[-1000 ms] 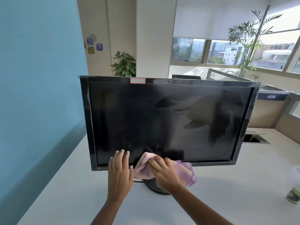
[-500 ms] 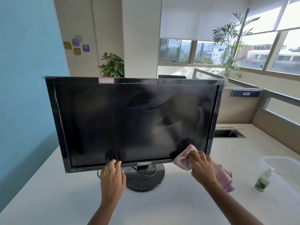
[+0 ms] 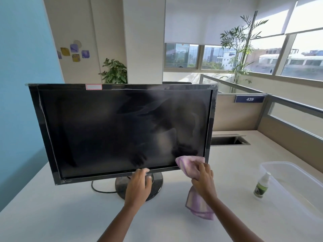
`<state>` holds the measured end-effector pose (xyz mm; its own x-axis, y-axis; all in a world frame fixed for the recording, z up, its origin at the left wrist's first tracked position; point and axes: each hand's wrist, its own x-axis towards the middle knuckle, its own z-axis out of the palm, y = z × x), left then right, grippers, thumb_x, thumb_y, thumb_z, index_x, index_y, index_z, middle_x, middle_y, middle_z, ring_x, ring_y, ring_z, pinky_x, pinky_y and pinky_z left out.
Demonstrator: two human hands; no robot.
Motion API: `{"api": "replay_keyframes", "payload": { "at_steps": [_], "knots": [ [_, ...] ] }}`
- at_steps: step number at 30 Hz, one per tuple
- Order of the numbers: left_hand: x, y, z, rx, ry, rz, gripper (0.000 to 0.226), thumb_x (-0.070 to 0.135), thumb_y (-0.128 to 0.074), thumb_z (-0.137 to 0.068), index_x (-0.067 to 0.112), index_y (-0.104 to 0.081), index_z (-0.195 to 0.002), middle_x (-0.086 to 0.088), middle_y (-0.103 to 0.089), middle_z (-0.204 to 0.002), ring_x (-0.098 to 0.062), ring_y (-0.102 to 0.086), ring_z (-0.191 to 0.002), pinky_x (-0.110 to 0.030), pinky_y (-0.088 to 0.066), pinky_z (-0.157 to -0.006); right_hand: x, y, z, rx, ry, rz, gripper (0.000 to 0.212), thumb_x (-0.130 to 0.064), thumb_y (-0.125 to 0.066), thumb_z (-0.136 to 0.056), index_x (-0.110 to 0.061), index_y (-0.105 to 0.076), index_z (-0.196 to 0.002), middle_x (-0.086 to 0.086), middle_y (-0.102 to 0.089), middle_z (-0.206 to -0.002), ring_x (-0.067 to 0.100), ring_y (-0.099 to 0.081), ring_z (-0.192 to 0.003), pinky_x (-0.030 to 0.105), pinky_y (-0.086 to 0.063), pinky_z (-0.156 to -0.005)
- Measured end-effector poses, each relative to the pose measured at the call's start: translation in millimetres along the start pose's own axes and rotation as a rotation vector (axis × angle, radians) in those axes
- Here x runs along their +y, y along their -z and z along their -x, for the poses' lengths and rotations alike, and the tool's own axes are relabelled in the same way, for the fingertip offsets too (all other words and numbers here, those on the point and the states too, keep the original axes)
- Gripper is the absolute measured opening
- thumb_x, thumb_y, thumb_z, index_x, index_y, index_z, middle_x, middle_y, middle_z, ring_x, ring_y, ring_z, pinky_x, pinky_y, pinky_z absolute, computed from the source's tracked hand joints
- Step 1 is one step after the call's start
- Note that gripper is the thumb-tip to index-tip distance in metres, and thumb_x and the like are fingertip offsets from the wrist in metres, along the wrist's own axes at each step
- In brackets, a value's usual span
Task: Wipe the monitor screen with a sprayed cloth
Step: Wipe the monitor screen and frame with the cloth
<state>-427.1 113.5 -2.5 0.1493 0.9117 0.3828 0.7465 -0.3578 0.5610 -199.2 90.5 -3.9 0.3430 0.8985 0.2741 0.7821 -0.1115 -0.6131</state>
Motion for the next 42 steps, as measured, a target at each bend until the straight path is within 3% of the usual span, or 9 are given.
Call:
{"api": "replay_keyframes", "payload": {
  "at_steps": [5, 12, 17, 21, 25, 30, 33, 39, 42],
  "knots": [
    [60, -14, -8, -0.318, 0.309, 0.649, 0.038, 0.037, -0.05, -0.09, 0.015, -0.044, -0.12, 0.001, -0.057, -0.103, -0.011, -0.053, -0.093, -0.02, -0.039, -0.074, -27, -8, 29, -0.061, 0.132, -0.189, 0.061, 0.009, -0.055, -0.069, -0.014, -0.044, -0.125, 0.008, -0.038, -0.125, 0.029, -0.039, -0.114, 0.035, -0.04, -0.095],
    [87, -5, -14, -0.058, 0.276, 0.906, 0.018, 0.016, -0.053, -0.09, 0.01, -0.055, -0.107, -0.006, -0.062, -0.097, -0.017, -0.059, -0.09, -0.026, -0.048, -0.076, -39, -2, 39, -0.084, 0.196, -0.489, 0.067, -0.016, -0.075, -0.076, -0.033, -0.034, -0.126, -0.007, -0.021, -0.132, 0.008, -0.033, -0.121, 0.019, -0.042, -0.095],
    [88, 0, -20, -0.079, 0.171, 0.796, 0.019, 0.03, -0.044, -0.094, 0.017, -0.053, -0.104, 0.004, -0.058, -0.088, -0.009, -0.055, -0.085, -0.023, -0.043, -0.075, -45, 10, 28, -0.078, -0.019, -0.866, 0.056, -0.031, -0.066, -0.084, -0.022, -0.036, -0.13, -0.004, -0.048, -0.122, 0.01, -0.057, -0.101, 0.011, -0.053, -0.07],
    [79, 1, -22, 0.029, 0.052, 0.554, 0.026, 0.036, -0.044, -0.092, 0.028, -0.044, -0.067, 0.012, -0.042, -0.046, -0.002, -0.045, -0.047, -0.01, -0.034, -0.046, -44, 16, 12, -0.01, -0.048, -0.836, 0.009, -0.019, -0.055, -0.092, -0.011, -0.056, -0.095, 0.0, -0.061, -0.088, 0.021, -0.06, -0.088, 0.022, -0.049, -0.07],
    [67, 3, -27, 0.073, 0.067, 0.314, 0.04, 0.044, -0.038, -0.092, 0.028, -0.037, -0.055, 0.011, -0.036, -0.04, -0.006, -0.042, -0.035, -0.011, -0.027, -0.032, -51, 25, 0, 0.093, 0.017, -0.75, 0.009, -0.025, -0.051, -0.094, -0.024, -0.05, -0.085, -0.007, -0.059, -0.083, 0.01, -0.058, -0.079, 0.011, -0.048, -0.064],
    [69, 5, -35, 0.067, 0.142, 0.165, 0.039, 0.046, -0.035, -0.093, 0.012, -0.052, -0.1, -0.004, -0.062, -0.09, -0.021, -0.062, -0.081, -0.031, -0.051, -0.062, -62, 27, -7, 0.137, 0.098, -0.542, 0.01, -0.036, -0.043, -0.095, -0.027, -0.046, -0.099, -0.02, -0.056, -0.087, 0.005, -0.059, -0.081, 0.01, -0.044, -0.066],
    [77, 11, -41, 0.197, -0.013, 0.133, 0.05, 0.042, -0.047, -0.09, 0.01, -0.042, -0.127, -0.009, -0.052, -0.125, -0.023, -0.054, -0.11, -0.036, -0.048, -0.088, -65, 29, -11, 0.141, 0.146, -0.473, 0.008, -0.036, -0.044, -0.095, -0.03, -0.047, -0.1, -0.022, -0.057, -0.087, 0.004, -0.06, -0.081, 0.011, -0.047, -0.069],
    [88, 11, -60, 0.001, -0.374, 0.12, 0.046, 0.044, -0.045, -0.09, 0.02, -0.044, -0.13, 0.003, -0.052, -0.13, -0.013, -0.047, -0.121, -0.032, -0.03, -0.106, -65, 31, -10, 0.11, 0.256, -0.468, 0.011, -0.031, -0.044, -0.097, -0.038, -0.052, -0.094, -0.02, -0.061, -0.09, 0.007, -0.062, -0.089, 0.016, -0.053, -0.074],
    [91, 6, -62, -0.041, -0.357, 0.228, 0.029, 0.034, -0.045, -0.093, 0.016, -0.058, -0.112, -0.001, -0.064, -0.108, -0.016, -0.06, -0.101, -0.027, -0.046, -0.09, -62, 33, -6, 0.107, 0.23, -0.539, 0.01, -0.035, -0.044, -0.095, -0.042, -0.051, -0.095, -0.024, -0.058, -0.095, 0.001, -0.06, -0.093, 0.008, -0.05, -0.071]
  ]
}}
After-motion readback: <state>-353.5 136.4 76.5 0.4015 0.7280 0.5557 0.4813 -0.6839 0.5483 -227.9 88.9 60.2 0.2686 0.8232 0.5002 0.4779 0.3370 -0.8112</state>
